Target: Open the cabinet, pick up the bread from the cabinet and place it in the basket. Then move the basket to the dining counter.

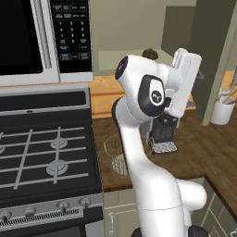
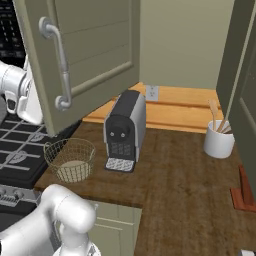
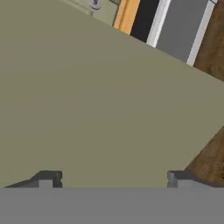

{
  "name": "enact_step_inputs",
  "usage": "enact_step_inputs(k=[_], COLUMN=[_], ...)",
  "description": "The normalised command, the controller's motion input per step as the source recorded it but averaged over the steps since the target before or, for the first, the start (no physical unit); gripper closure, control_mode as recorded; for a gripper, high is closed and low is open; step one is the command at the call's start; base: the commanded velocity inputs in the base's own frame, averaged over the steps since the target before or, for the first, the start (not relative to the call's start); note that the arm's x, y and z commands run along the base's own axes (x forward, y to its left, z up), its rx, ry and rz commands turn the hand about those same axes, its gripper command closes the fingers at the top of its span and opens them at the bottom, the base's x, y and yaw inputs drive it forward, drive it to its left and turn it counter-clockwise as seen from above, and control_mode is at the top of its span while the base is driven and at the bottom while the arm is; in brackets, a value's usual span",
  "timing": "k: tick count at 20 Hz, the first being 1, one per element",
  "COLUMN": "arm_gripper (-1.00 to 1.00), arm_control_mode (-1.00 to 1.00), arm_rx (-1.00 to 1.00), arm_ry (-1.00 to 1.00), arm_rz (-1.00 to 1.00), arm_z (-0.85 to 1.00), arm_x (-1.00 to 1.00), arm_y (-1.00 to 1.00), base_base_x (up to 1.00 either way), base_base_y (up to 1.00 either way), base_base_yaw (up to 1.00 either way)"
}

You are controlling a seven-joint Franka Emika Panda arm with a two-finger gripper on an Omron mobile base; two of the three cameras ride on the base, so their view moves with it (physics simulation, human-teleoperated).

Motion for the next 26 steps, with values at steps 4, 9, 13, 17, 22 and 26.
enact_step_inputs(k=[4, 9, 13, 17, 22, 26], arm_gripper=[-1.00, -1.00, -1.00, -1.00, -1.00, -1.00], arm_control_mode=[-1.00, -1.00, -1.00, -1.00, -1.00, -1.00], arm_rx=[0.25, 0.25, 0.17, 0.02, -0.09, -0.27], arm_ry=[-0.25, -0.29, -0.33, -0.29, -0.06, 0.28], arm_rz=[-0.29, -0.11, 0.00, 0.00, 0.03, 0.38], arm_z=[-0.01, -0.12, -0.14, -0.09, 0.00, 0.18], arm_x=[0.00, 0.05, 0.50, 0.39, 0.12, -0.06], arm_y=[-1.00, -0.87, 0.09, 0.91, 1.00, 0.96], base_base_x=[0.00, 0.00, 0.00, 0.00, 0.00, 0.00], base_base_y=[0.00, 0.00, 0.00, 0.00, 0.00, 0.00], base_base_yaw=[0.00, 0.00, 0.00, 0.00, 0.00, 0.00])
